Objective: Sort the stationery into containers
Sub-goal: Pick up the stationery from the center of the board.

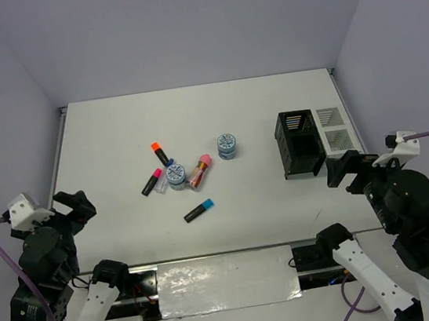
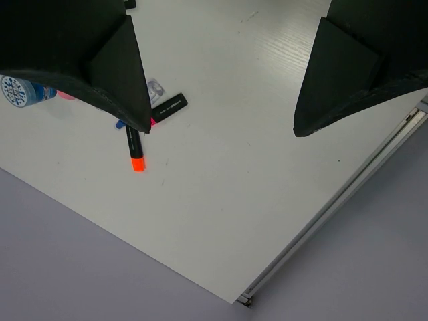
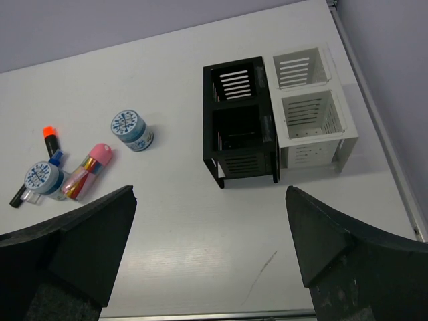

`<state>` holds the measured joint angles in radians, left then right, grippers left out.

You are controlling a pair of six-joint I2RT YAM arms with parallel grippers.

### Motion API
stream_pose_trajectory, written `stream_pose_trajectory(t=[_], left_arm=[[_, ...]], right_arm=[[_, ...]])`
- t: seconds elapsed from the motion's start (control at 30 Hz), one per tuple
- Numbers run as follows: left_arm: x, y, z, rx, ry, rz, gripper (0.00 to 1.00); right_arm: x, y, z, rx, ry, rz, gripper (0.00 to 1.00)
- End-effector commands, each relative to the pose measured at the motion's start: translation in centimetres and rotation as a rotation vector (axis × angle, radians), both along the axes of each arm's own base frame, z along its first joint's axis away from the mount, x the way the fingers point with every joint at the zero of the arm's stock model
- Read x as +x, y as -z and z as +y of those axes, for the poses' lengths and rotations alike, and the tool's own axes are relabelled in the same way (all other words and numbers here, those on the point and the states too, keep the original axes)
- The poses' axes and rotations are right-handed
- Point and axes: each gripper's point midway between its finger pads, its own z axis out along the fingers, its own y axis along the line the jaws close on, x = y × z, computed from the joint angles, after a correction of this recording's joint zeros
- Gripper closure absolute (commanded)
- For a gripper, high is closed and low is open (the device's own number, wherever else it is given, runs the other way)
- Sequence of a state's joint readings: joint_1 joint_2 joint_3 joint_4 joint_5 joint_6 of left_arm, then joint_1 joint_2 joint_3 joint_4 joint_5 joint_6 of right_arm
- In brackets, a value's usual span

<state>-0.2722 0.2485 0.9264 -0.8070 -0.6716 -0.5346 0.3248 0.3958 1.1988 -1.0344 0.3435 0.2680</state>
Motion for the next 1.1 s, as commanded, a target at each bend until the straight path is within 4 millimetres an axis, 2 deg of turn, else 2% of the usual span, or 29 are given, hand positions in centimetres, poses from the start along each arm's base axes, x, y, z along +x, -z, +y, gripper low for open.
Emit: stream_pose_trajectory(t=[0.0,0.1,0.3,0.4,0.47,0.53,0.6,0.63,0.67,0.7,0.73,0.77,0.8,0.83,0.87,0.9,0.93,0.97,1.07], left_arm=[[0.7,-0.7,-0.5,-0.008,0.019,-0.023,0.01],[0.9,-0.6,-0.7,-0.007,0.03,-0.024,0.01],[0.9,-0.6,-0.7,-0.003,0.034,-0.024,0.01],[1.1,-0.5,-0.9,0.002,0.045,-0.02,0.01],[1.4,-0.5,-1.1,0.005,0.054,-0.017,0.01],[1.4,-0.4,-1.1,0.007,0.054,-0.01,0.01],[1.6,-0.3,-1.3,0.01,0.059,-0.005,0.01],[1.7,-0.3,-1.3,0.011,0.062,-0.004,0.01],[1.8,-0.1,-1.4,0.013,0.064,0.002,0.01],[1.9,-0.2,-1.4,0.014,0.065,0.003,0.01],[1.9,-0.1,-1.5,0.017,0.069,0.008,0.01],[2.1,-0.1,-1.6,0.018,0.072,0.009,0.01],[2.2,0.0,-1.7,0.019,0.077,0.012,0.01],[2.3,0.1,-1.8,0.021,0.082,0.019,0.01],[2.3,0.1,-1.8,0.023,0.084,0.023,0.01],[2.4,0.1,-1.8,0.024,0.084,0.024,0.01],[2.4,0.2,-1.8,0.024,0.085,0.027,0.01],[2.5,0.2,-1.9,0.025,0.087,0.029,0.01],[2.6,0.3,-2.1,0.029,0.102,0.033,0.01]], right_arm=[[-0.2,-0.1,-0.5,-0.005,0.02,-0.014,0.0],[-0.3,-0.2,-0.1,0.009,0.002,-0.026,0.0],[0.8,0.0,1.3,0.033,-0.051,-0.033,0.0],[2.7,0.2,3.3,0.051,-0.121,-0.018,0.0],[4.2,0.4,5.9,0.084,-0.226,-0.002,0.0],[6.9,1.5,8.2,0.114,-0.284,0.049,0.0],[9.7,3.7,10.0,0.118,-0.308,0.154,0.0],[10.7,3.7,11.3,0.119,-0.335,0.155,0.0],[12.7,5.5,12.3,0.089,-0.321,0.221,0.0],[13.6,6.0,13.5,0.07,-0.336,0.242,0.0],[14.3,5.0,15.7,0.049,-0.391,0.217,0.0],[16.2,7.7,17.4,0.007,-0.4,0.304,0.0],[17.1,8.2,18.7,-0.009,-0.418,0.331,0.0],[18.2,7.0,20.3,-0.021,-0.444,0.309,0.0],[20.3,8.4,21.6,-0.048,-0.431,0.351,0.0],[21.1,10.7,21.9,-0.076,-0.417,0.403,0.0],[22.4,10.0,22.7,-0.074,-0.414,0.389,0.0],[23.8,12.9,23.4,-0.112,-0.408,0.45,0.0],[26.6,15.9,24.9,-0.167,-0.399,0.52,0.0]])
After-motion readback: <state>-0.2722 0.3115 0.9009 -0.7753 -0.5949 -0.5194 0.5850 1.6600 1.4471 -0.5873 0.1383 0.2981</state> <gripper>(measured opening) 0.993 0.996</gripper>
